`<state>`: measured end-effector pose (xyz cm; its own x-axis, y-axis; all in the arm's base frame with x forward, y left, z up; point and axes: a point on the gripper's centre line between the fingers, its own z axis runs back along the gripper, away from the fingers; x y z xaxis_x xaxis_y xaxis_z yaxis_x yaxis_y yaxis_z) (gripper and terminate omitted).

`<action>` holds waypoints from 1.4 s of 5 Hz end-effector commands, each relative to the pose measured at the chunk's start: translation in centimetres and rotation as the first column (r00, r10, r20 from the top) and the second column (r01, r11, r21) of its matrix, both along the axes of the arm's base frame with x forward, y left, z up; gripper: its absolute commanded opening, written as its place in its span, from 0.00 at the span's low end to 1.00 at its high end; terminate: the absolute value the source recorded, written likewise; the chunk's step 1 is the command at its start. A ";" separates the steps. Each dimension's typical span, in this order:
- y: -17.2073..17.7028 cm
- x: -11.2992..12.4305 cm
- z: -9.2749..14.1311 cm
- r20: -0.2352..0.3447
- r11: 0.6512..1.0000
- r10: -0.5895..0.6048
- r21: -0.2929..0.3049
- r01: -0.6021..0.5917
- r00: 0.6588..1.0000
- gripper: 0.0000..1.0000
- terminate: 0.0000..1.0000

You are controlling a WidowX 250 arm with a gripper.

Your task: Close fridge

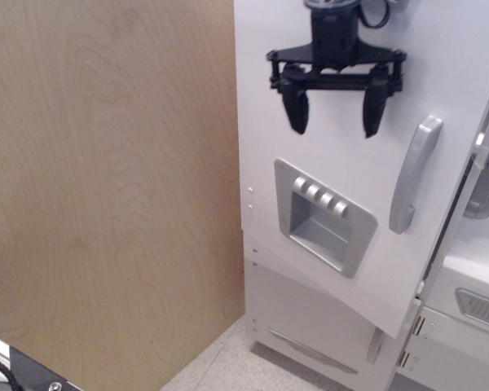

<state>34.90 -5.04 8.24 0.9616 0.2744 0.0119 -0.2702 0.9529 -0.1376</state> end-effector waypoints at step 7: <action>0.7 5.0 3.4 0.083 0.995 0.098 -0.044 -0.095 0.992 1.00 0.00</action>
